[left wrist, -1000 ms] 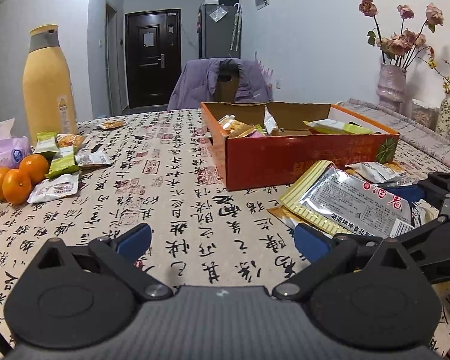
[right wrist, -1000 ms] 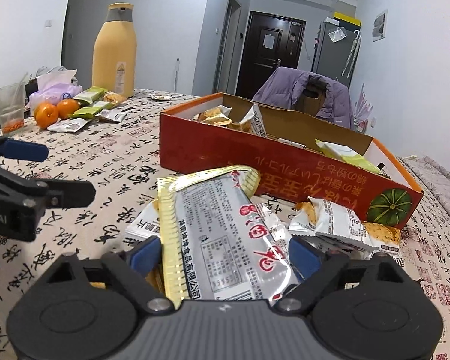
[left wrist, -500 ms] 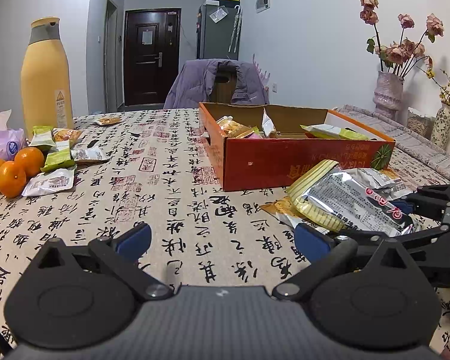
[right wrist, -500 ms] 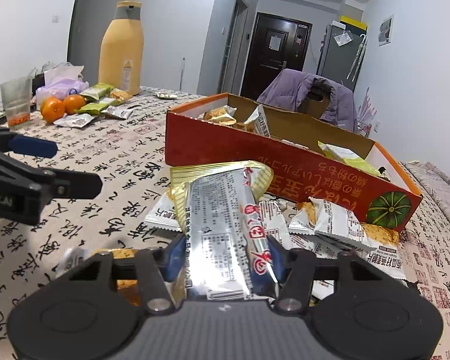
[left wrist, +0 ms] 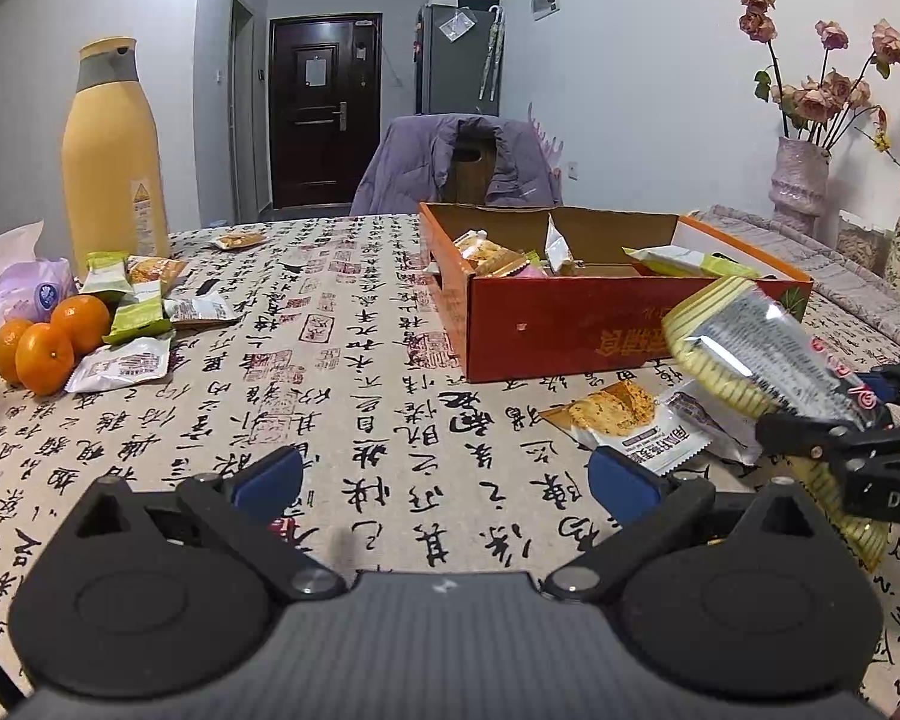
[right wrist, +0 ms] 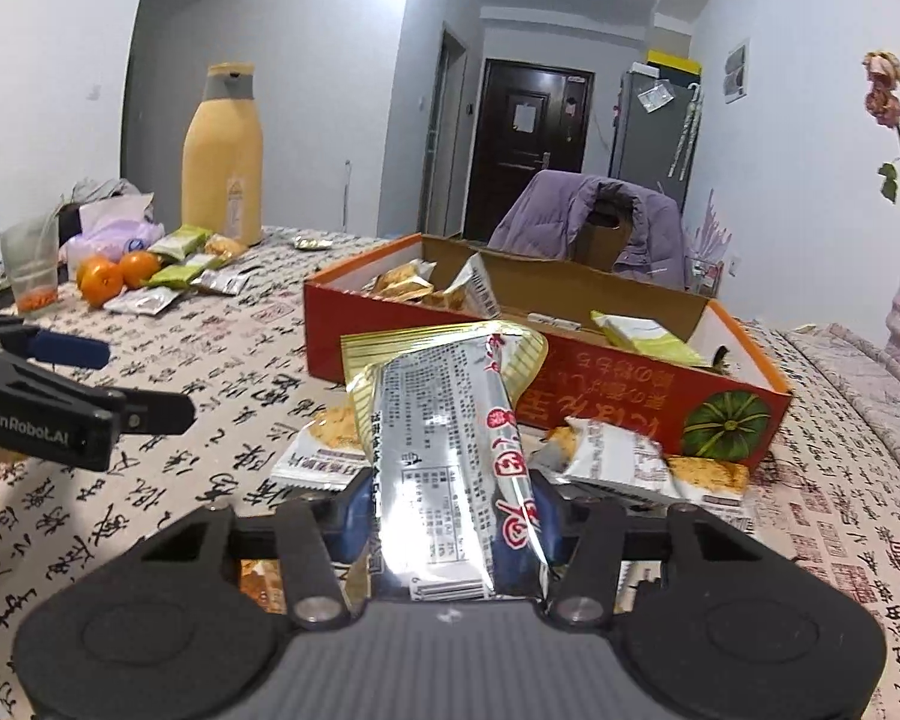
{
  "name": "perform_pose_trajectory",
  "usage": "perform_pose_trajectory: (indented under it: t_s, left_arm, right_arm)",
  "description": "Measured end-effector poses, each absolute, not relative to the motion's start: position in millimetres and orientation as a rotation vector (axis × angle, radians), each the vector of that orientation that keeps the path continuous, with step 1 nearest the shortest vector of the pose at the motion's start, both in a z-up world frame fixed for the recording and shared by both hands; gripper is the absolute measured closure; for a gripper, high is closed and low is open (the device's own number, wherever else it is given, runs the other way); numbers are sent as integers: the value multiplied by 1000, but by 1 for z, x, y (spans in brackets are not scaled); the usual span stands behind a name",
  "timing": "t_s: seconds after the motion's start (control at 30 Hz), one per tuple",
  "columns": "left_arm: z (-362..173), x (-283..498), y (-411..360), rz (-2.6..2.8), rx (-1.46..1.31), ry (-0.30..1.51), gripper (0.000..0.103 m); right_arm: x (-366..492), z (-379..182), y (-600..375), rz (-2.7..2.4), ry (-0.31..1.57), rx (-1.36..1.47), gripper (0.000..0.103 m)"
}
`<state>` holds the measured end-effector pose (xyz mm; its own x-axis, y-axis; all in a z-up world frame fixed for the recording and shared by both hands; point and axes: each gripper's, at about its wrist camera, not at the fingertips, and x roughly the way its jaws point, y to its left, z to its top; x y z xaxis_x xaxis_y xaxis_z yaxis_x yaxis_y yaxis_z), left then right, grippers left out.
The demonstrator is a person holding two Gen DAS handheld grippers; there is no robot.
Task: Organize snacks
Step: 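Grasp a pumpkin crisp packet with the left gripper while the right gripper holds the silver packet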
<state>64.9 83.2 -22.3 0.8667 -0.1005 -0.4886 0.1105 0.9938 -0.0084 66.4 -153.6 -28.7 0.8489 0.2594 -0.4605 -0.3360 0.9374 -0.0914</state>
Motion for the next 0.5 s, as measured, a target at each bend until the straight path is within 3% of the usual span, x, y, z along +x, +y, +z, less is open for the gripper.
perform_pose_trajectory:
  t_s: [0.5]
  left_arm:
    - [-23, 51, 36, -178, 90, 561, 0]
  right_arm:
    - [53, -30, -205, 246, 448, -82, 52]
